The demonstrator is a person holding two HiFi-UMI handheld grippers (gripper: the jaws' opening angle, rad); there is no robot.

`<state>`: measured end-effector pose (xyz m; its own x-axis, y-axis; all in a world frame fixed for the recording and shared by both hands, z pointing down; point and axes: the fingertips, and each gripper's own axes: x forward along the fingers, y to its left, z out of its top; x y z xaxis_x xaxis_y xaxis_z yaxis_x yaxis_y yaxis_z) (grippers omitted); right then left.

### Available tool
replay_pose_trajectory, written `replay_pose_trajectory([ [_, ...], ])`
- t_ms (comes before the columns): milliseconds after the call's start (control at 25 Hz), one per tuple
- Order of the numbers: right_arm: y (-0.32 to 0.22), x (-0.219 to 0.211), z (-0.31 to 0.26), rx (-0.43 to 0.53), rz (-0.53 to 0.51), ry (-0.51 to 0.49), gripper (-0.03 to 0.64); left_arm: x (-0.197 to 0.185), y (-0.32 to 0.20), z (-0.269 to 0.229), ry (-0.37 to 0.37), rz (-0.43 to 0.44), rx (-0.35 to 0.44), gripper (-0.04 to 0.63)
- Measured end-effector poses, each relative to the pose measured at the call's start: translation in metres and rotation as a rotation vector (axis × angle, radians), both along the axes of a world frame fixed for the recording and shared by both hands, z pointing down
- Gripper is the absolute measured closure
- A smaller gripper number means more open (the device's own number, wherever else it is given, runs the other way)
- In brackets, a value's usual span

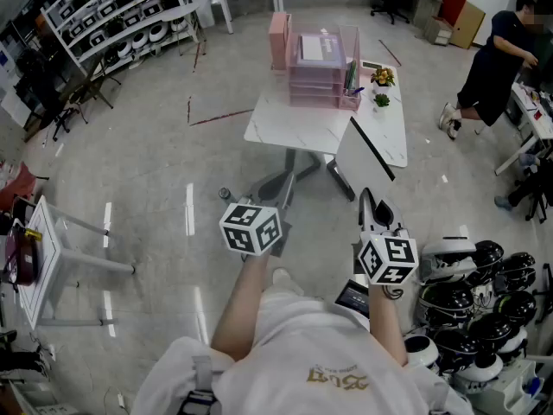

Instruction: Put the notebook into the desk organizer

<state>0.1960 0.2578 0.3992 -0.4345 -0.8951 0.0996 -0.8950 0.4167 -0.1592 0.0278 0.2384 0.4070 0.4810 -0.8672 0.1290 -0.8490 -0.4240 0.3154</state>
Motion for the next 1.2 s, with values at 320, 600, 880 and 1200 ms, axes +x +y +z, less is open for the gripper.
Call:
replay_pose_trajectory([
  [320,-0.001,0.002,-0.001,-0.004,0.003,-0.014,0.598,-0.002,0.001,0.001,0.008,0.003,-0.009,0.581],
  [600,-0.003,0.003,-0.002,0.005,0.001,-0.018,0.598,-0.004,-0.003,0.002,0.003,-0.002,-0.008,0.581],
  [880,-0.006,0.009,-0.012,0.027,0.002,-0.031,0.598,-0.002,-0.009,-0.001,-0.032,0.002,0.006,0.581],
  [1200,-0.029,0.013,-0.011,0.040,0.014,-0.037,0.598,-0.008,-0.029,0.007,-0.023,-0.009,-0.003,0.581],
])
